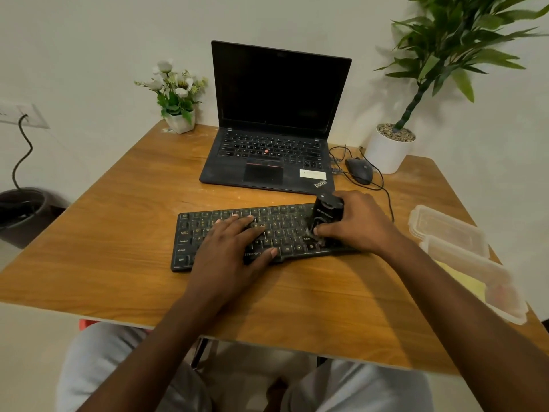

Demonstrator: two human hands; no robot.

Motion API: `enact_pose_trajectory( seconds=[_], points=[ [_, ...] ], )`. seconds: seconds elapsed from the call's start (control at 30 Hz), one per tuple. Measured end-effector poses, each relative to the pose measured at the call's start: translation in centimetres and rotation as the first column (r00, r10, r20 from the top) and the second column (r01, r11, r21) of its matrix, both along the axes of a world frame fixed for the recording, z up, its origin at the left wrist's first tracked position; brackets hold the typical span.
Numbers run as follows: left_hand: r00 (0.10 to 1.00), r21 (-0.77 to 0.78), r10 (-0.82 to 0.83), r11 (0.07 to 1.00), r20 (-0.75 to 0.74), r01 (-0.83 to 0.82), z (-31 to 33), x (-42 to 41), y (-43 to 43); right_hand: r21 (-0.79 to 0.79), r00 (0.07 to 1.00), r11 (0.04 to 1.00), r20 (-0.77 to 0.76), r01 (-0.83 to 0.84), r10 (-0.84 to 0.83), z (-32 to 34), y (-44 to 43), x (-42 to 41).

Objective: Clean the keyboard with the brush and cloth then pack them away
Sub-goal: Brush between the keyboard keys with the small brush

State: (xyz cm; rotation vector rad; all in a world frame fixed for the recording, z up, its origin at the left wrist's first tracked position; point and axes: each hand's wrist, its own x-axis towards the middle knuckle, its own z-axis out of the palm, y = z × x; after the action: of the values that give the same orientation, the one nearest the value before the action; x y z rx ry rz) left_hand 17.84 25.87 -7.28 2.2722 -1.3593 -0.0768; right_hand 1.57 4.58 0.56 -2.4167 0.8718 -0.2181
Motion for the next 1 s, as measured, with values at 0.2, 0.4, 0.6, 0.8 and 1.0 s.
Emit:
enact_pose_trajectory(
  seconds=[0.2, 0.4, 0.6, 0.8, 1.0],
  points=[
    [1.000, 0.023, 0.004, 1.000, 0.018, -0.004, 0.0, 0.0, -0.1, -0.030, 0.995, 0.999, 0.088, 0.042, -0.039, -0.4, 0.2, 2.2],
    [1.000, 0.015, 0.008, 1.000, 0.029, -0.008, -0.1, 0.0, 0.0, -0.002, 0.999, 1.000, 0.042, -0.028, 0.028, -0.4, 0.7, 2.0],
    [0.998, 0.006, -0.028, 1.000, 0.060, 0.028, 0.4, -0.5, -1.0, -0.041, 0.997, 0.998, 0.046, 0.057, -0.055, 0.6, -1.7, -0.8],
    [0.980, 0.100, -0.126, 0.989, 0.153, 0.111, 0.4, -1.7, -3.0, -0.046, 0.984, 0.991, 0.137, 0.125, -0.118, 0.3, -2.4, -0.2],
    [0.971, 0.123, -0.117, 0.988, 0.211, 0.092, 0.1, -1.7, -2.8, -0.065, 0.993, 0.997, 0.109, 0.046, -0.038, -0.7, -1.4, 2.4]
  ],
)
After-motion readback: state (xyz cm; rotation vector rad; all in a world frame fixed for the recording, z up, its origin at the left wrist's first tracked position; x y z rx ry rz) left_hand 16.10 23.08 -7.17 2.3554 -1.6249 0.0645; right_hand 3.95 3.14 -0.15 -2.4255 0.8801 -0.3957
